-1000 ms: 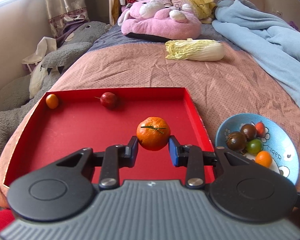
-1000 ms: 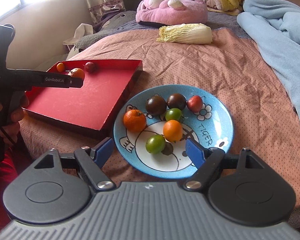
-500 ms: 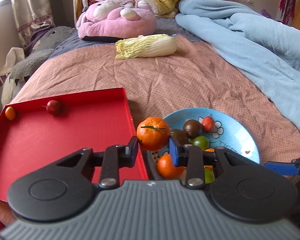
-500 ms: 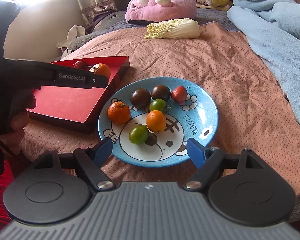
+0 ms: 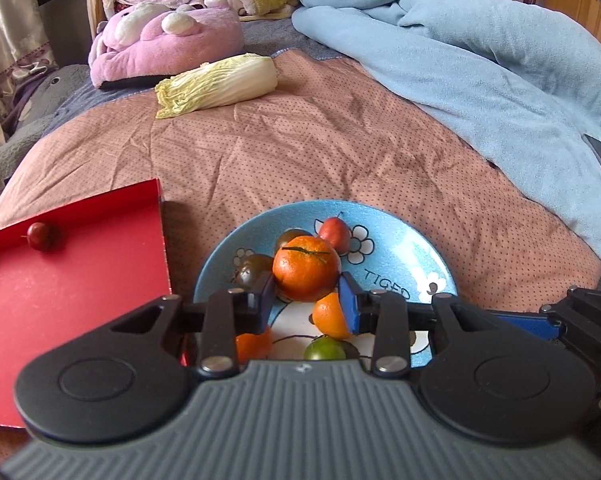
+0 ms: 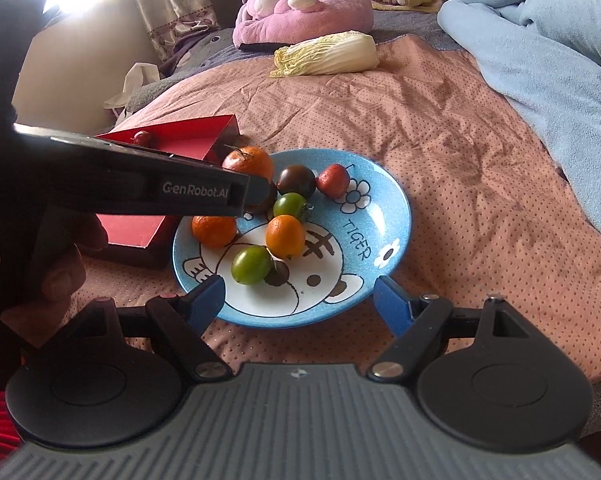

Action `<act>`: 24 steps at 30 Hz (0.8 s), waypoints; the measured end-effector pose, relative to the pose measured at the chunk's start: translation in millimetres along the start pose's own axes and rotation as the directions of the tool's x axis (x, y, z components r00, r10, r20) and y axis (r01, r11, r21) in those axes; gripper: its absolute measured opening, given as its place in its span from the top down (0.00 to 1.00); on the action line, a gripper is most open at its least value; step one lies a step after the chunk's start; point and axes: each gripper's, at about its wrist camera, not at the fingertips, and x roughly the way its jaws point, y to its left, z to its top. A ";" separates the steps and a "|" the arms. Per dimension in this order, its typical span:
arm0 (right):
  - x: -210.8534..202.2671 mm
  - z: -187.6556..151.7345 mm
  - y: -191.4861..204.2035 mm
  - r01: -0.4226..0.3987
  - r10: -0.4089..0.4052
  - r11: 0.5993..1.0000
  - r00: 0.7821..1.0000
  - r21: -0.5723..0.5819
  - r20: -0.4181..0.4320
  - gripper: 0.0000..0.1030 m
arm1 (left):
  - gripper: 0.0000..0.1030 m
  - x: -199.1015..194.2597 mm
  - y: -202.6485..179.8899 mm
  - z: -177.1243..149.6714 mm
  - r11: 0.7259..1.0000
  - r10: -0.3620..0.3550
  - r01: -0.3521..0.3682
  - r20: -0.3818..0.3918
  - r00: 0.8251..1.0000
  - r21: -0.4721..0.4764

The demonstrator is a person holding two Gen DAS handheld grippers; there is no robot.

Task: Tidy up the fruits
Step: 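Carry the tangerine onto the tiger plate and open the left tool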

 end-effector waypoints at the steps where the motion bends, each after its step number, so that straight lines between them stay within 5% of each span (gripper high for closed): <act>1: 0.5 0.5 -0.3 -0.001 0.001 1.000 1.000 0.001 0.000 0.18 | 0.55 -0.2 -0.9 -0.5 1.000 -0.002 0.002 0.002 1.000 0.003; 3: 1.6 1.5 -0.1 -0.002 0.002 1.000 1.000 0.001 -0.002 0.18 | 0.46 -2.0 -2.0 -0.7 1.000 -0.004 0.004 0.010 1.000 0.004; 15: 0.9 7.5 12.1 -0.002 0.002 1.000 1.000 -0.015 0.007 0.14 | 0.46 -18.3 19.5 3.5 1.000 0.017 -0.017 0.044 0.999 0.012; 24: 4.5 25.2 34.6 -0.033 0.034 0.998 0.999 -0.051 0.028 0.14 | 0.46 -22.2 92.9 9.9 0.981 0.185 -0.181 0.046 0.982 -0.075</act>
